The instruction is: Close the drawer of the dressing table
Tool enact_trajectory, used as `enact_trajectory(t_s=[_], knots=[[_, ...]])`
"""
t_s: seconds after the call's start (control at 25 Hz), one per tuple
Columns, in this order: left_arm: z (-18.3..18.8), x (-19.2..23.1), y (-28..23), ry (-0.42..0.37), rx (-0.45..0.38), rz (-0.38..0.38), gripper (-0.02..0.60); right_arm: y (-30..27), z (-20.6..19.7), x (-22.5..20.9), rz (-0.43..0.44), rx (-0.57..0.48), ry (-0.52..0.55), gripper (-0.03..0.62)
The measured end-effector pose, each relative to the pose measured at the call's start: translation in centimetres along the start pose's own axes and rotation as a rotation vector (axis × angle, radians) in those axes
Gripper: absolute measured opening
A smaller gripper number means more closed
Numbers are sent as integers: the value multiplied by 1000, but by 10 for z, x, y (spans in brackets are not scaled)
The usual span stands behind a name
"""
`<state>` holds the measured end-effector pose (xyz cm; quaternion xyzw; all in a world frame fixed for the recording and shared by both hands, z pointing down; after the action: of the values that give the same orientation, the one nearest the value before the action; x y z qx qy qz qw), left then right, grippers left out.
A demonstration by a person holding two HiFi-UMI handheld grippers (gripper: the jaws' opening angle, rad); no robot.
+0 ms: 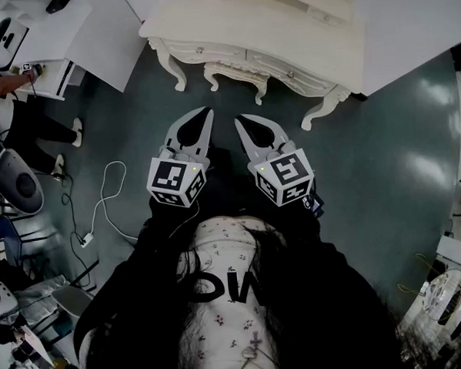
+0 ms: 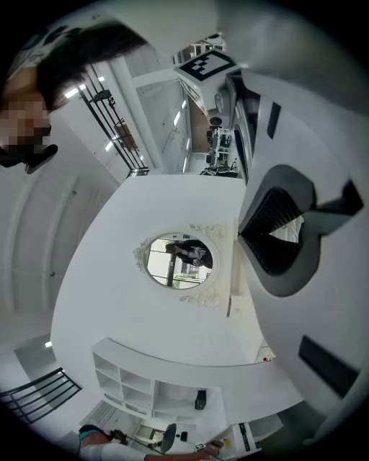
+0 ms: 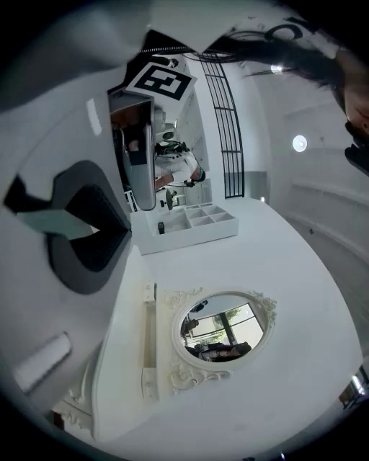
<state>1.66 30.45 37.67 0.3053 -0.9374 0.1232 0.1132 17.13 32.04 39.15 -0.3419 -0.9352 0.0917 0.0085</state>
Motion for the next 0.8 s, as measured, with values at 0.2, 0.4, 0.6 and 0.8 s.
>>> enact_trajectory(t_s=[0.2,0.4,0.6,0.8], knots=[[0,3,2,1,-3,5,0,-3,0,3,10,2,1,8],[-1,6,2,7,-3,26,0,-6,-1,1,20,-6,-10,8],[-1,5,3,7,1,49,0,-7,-1,-5,29,-23,-37,8],[2,9,2,0,10,72,0,-12,-2,-8,44,-29,-62,9]])
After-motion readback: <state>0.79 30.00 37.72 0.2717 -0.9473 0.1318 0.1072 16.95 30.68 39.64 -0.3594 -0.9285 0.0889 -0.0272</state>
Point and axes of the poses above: the fingertips, and each gripper's own axes: y backward along the fingers, x to its left, z out of its top, the point moved 8 cm from there along y, backward along the fingers, and after that the axes turned 10 degrees about y, right-handed, at the moved point
